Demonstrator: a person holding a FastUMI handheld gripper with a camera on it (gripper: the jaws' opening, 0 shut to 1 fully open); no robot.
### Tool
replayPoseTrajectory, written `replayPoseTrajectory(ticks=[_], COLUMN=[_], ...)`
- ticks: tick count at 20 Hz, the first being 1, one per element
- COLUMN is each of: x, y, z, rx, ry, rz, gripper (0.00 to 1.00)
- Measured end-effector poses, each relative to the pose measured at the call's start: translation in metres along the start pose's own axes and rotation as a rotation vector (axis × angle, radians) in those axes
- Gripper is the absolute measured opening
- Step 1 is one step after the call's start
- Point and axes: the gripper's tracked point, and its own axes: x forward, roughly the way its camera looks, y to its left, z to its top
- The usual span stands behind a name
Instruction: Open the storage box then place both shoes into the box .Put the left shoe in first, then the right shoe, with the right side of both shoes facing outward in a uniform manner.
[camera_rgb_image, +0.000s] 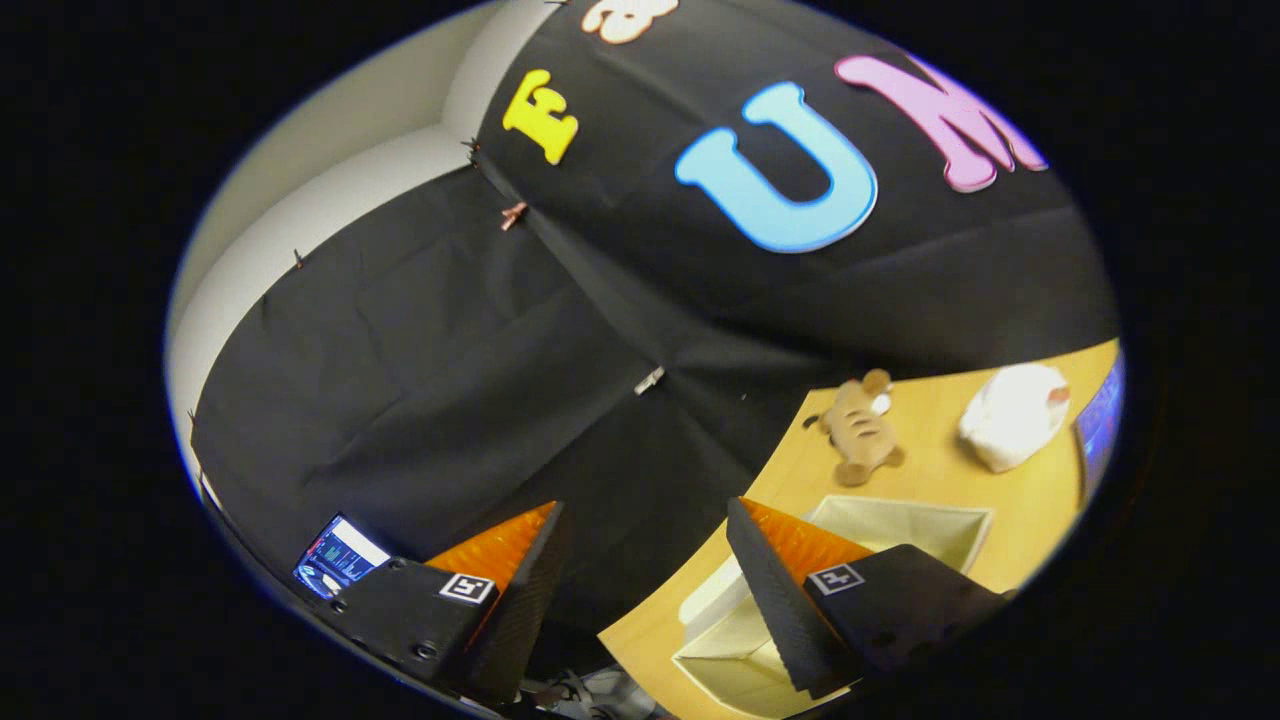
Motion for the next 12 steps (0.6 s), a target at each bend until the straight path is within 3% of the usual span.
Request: replayPoseTrajectory(ticks=[3,6,12], x=[-0.056,-0.109,-0.201], y=[-0.018,-0.051,-0.147], z=[0.026,0.027,-0.056], rx=[-0.124,-0.247,-0.216], ry=[-0.077,-0.078,0.075], rz=[-0.099,-0.251,-0.564], gripper=[0.97,0.98,0.96])
